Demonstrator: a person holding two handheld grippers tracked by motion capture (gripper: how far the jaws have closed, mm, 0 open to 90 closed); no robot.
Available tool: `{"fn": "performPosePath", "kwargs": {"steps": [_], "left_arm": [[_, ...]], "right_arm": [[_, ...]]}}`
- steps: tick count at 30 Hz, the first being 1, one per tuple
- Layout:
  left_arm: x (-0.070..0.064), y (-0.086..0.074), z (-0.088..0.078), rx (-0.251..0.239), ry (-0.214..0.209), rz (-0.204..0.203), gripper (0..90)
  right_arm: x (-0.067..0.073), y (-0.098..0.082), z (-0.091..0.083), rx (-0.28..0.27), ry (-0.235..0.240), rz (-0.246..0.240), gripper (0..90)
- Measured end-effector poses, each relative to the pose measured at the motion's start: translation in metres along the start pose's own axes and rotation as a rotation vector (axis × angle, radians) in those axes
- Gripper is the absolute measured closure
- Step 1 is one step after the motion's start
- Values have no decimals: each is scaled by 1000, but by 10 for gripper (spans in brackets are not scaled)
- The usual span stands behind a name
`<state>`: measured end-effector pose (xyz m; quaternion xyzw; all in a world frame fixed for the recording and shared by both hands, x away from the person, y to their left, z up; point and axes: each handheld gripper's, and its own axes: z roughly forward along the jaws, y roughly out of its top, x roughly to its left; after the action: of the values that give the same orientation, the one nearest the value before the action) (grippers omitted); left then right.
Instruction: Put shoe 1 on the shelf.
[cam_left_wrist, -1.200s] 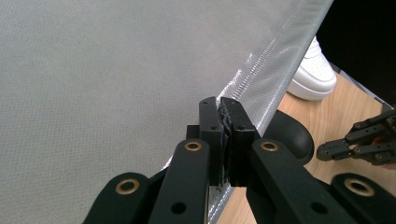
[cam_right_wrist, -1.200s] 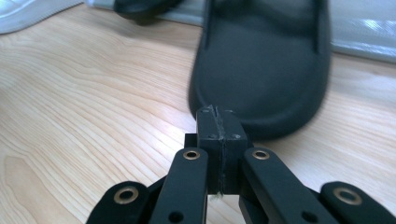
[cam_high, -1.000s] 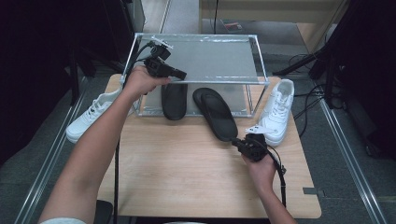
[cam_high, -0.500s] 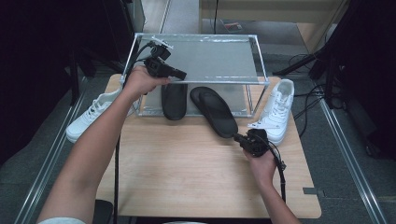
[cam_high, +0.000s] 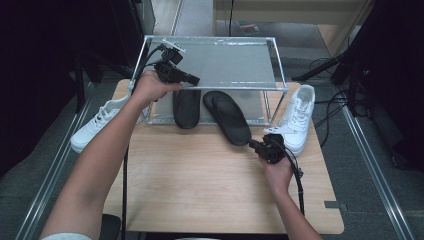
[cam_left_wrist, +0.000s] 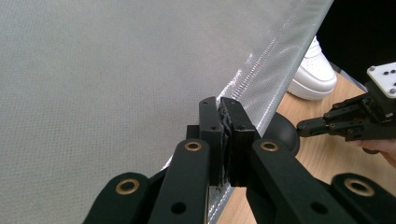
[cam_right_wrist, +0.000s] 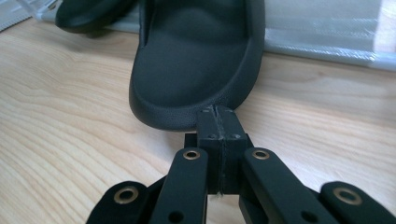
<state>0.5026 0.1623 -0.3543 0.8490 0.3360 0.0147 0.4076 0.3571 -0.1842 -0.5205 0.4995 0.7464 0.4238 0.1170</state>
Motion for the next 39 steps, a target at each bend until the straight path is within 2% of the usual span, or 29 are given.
{"fn": "performPosePath", "kwargs": {"steps": [11,15,28,32,39], "left_arm": [[0,0,0,-1,-1,-1,889],[0,0,0,-1,0,2,889],[0,0,0,-3,-2,-2,889],[0,0,0,-3,-2,-1,889],[0,0,0,-1,-1,0,889]], "right_arm": [[21,15,24,-3,23,-17,900],[24,18,31,-10,27,-6,900],[38,34,57,1,39,-22,900],[43,34,64,-10,49,-15,900],[55,42,75,5,50,-28,900]]}}
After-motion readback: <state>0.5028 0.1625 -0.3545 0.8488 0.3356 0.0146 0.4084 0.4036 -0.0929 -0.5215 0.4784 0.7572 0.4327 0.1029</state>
